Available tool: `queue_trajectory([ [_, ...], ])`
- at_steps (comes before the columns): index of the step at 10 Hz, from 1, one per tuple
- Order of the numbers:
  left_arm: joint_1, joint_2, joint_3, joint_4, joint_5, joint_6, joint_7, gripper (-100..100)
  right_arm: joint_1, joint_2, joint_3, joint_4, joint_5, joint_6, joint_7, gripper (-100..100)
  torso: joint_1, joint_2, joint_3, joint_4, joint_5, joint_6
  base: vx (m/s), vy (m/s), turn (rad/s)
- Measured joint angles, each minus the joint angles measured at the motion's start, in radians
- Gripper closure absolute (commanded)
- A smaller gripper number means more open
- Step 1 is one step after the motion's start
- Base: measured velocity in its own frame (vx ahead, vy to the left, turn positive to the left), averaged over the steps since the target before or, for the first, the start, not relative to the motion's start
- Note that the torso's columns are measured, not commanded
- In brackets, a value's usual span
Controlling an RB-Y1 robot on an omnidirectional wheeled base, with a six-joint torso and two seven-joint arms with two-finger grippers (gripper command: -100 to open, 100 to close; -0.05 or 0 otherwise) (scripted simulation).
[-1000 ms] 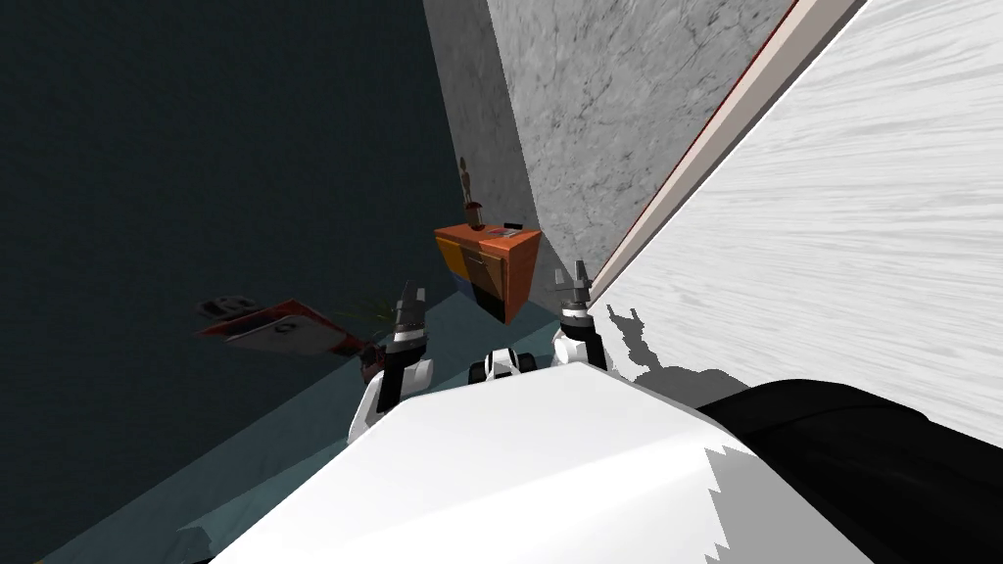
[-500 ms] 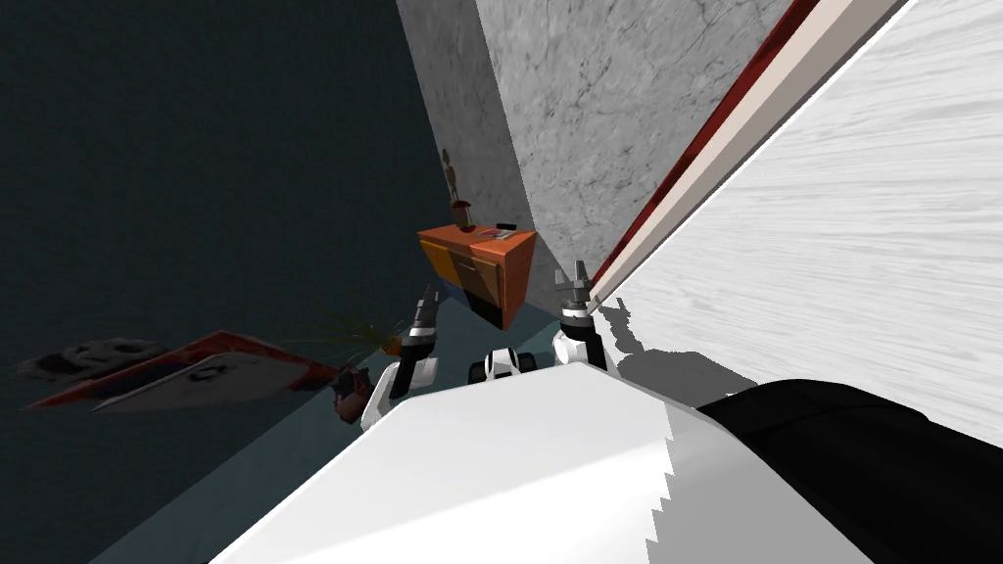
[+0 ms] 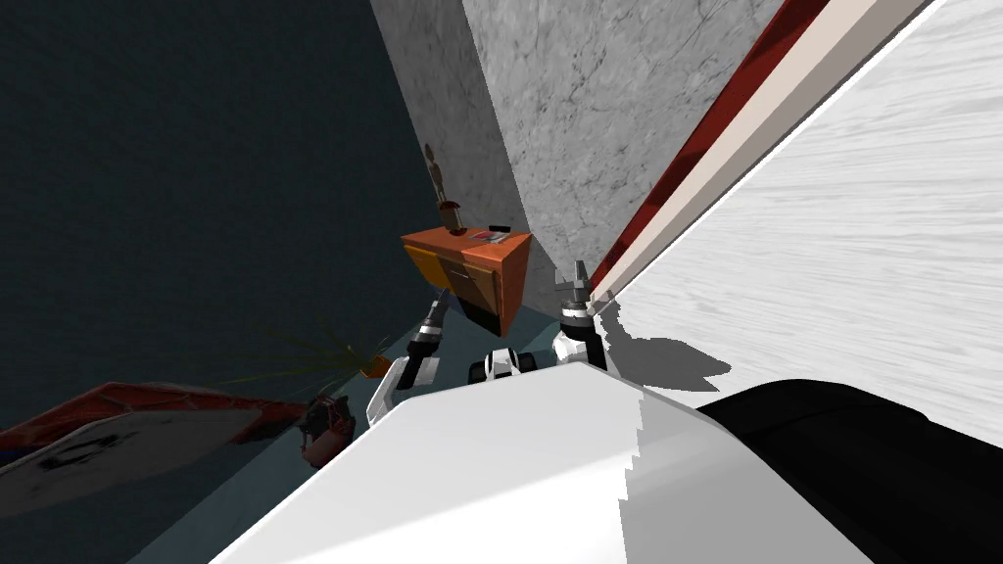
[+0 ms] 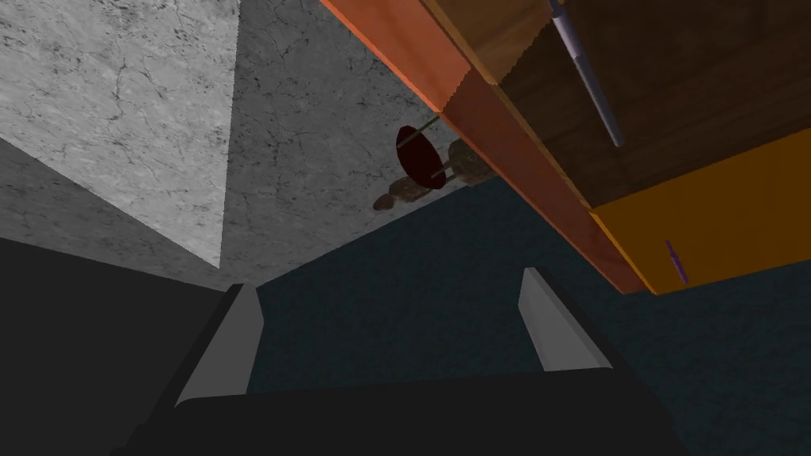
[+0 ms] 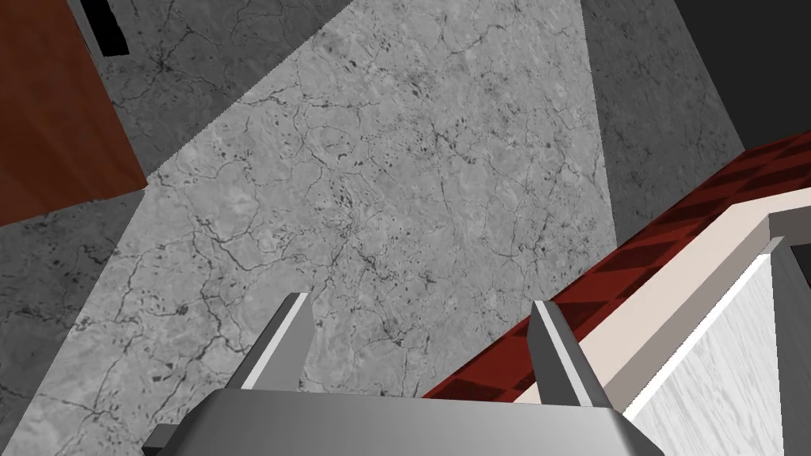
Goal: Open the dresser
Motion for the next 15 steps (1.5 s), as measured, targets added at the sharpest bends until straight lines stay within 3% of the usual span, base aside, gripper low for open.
queue_trajectory([
  [9, -0.081, 0.190, -0.107, 0.175, -0.088, 0.072, -0.020, -100, 0.000, 0.000, 0.000, 0.000, 0.000, 0.000, 0.000, 0, -0.001, 0.000, 0.000, 0.000, 0.000, 0.000, 0.159, 0.062, -0.161],
  [10, -0.082, 0.191, -0.108, 0.177, -0.088, 0.073, -0.020, -100, 0.000, 0.000, 0.000, 0.000, 0.000, 0.000, 0.000, 0, -0.003, 0.003, 0.002, 0.001, -0.001, 0.000, -0.049, 0.035, -0.318],
  [15, -0.206, 0.133, -0.044, 0.298, -0.087, 0.127, -0.038, -100, -0.001, 0.000, 0.000, 0.000, 0.000, 0.000, 0.000, 0, -0.002, -0.004, -0.002, -0.001, 0.000, 0.000, -0.119, 0.043, -0.209],
])
